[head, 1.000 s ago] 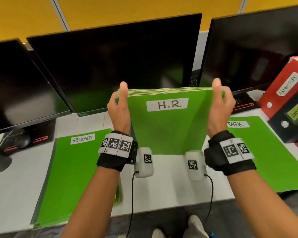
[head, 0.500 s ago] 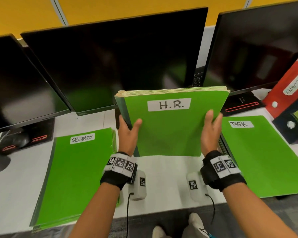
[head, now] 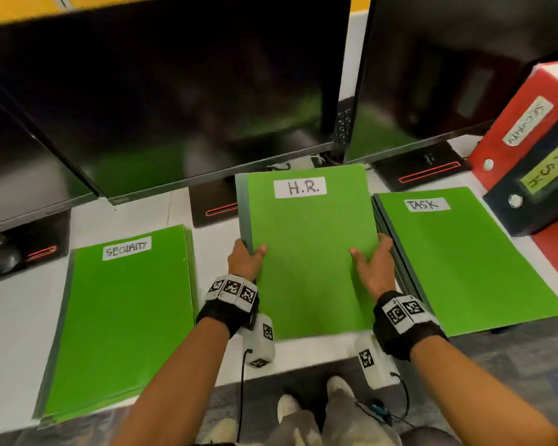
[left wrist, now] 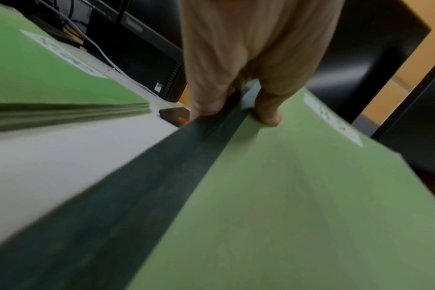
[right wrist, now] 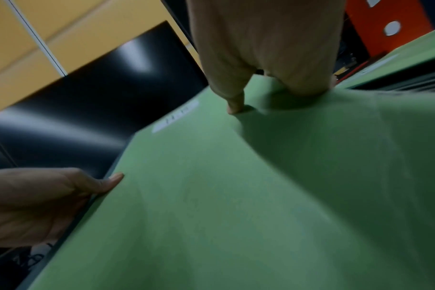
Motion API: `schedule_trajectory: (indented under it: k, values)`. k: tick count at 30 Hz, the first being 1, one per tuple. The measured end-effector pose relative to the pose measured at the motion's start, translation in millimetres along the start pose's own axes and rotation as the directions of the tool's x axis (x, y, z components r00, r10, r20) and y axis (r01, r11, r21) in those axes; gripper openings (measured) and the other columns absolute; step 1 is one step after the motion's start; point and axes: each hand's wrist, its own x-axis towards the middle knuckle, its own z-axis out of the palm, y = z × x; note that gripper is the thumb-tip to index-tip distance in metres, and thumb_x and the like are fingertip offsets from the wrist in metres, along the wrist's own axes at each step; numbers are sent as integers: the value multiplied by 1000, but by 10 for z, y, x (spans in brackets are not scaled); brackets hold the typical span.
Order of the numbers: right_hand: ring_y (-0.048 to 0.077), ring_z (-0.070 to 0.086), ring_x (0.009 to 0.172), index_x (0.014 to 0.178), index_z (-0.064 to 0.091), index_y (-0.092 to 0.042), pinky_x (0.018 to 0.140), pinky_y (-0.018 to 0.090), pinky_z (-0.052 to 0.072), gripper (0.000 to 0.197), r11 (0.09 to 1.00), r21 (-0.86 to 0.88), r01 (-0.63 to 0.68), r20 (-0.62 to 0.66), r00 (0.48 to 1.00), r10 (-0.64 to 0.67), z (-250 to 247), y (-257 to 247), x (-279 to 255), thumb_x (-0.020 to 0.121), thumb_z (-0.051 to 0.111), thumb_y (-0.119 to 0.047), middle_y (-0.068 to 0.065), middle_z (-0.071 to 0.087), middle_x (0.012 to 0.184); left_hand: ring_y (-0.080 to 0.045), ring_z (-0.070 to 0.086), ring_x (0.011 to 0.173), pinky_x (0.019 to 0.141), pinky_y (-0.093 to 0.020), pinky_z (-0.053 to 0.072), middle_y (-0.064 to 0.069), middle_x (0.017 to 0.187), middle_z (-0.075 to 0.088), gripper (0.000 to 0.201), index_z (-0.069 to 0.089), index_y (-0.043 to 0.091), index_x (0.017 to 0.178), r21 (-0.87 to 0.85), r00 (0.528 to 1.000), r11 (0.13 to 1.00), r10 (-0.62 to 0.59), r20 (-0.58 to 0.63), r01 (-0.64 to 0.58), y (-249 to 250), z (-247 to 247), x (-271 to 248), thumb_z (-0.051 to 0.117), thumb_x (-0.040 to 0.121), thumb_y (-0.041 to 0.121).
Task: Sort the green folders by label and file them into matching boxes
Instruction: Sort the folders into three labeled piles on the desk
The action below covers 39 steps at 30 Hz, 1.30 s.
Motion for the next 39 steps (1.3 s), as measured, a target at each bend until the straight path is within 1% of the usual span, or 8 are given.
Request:
schedule_trajectory:
  k: [8, 15, 17, 21, 25, 29, 34, 39]
  values:
    - [37, 15, 142, 148, 7, -10, 115, 54, 14, 86, 927, -363, -99, 148, 976, 162, -160, 373, -20, 86, 63, -27, 23, 15, 153, -33, 43, 129, 100, -35, 38, -21, 140, 43, 60, 37, -3, 135, 172, 966, 958, -246, 79, 230, -158, 480, 2, 57, 90, 32]
    - [39, -4, 144, 149, 2, -6, 116, 49, 2, 78, 778, -627, 52, 256, 956, 142, -114, 407, -131, 94, 46, -39, 23, -10, 155, -35, 41, 129, 102, -38, 37, -21, 141, 38, 60, 32, -3, 134, 224, 948, 926, -317, 24, 304, -76, 629, -32, 58, 90, 28]
    - [36, -8, 144, 148, 2, -3, 116, 49, -1, 74, 731, -673, 112, 288, 950, 120, -95, 396, -133, 96, 40, -38, 22, -12, 155, -34, 38, 130, 104, -39, 35, -20, 142, 32, 66, 26, -3, 136, 306, 947, 900, -321, -15, 310, -58, 661, -51, 57, 90, 33]
    - [33, -9, 144, 148, 6, -2, 116, 48, -2, 72, 693, -688, 214, 383, 919, 97, -2, 198, -83, 95, 42, -36, 19, -12, 155, -30, 29, 132, 107, -36, 27, -15, 140, 33, 66, 28, -3, 135, 480, 980, 855, -191, -58, 195, -15, 588, -30, 52, 91, 40]
    - [31, -1, 146, 147, 14, -2, 117, 46, 3, 71, 770, -565, 297, 481, 876, 16, 327, -230, -61, 94, 47, -36, 16, -3, 157, -35, 27, 133, 108, -39, 26, -22, 143, 28, 69, 27, -5, 136, 336, 982, 923, -172, -76, 188, -42, 223, 124, 54, 90, 39]
    - [28, 17, 144, 145, 22, 1, 115, 32, 17, 66, 858, -371, 357, 625, 779, -54, 822, -764, -214, 95, 47, -36, 15, 16, 155, -35, 25, 137, 111, -39, 22, -24, 146, 26, 71, 24, -4, 141, 306, 956, 919, -185, -227, 250, -252, -434, 416, 51, 91, 40]
    - [27, 29, 139, 141, 30, 3, 108, 28, 25, 61, 888, -281, 364, 737, 674, -43, 1532, -1287, -576, 96, 46, -35, 16, 30, 150, -36, 19, 140, 112, -43, 22, -24, 150, 19, 71, 17, 0, 146, 241, 862, 861, -346, -370, 449, -765, -1322, 631, 47, 94, 37]
    - [30, 35, 134, 137, 35, 4, 102, 29, 32, 58, 891, -332, 309, 775, 628, 70, 2076, -1353, -860, 94, 49, -33, 19, 36, 146, -36, 21, 139, 113, -43, 21, -23, 149, 21, 73, 20, 0, 143, 155, 749, 781, -493, -443, 605, -1399, -1886, 551, 53, 90, 36]
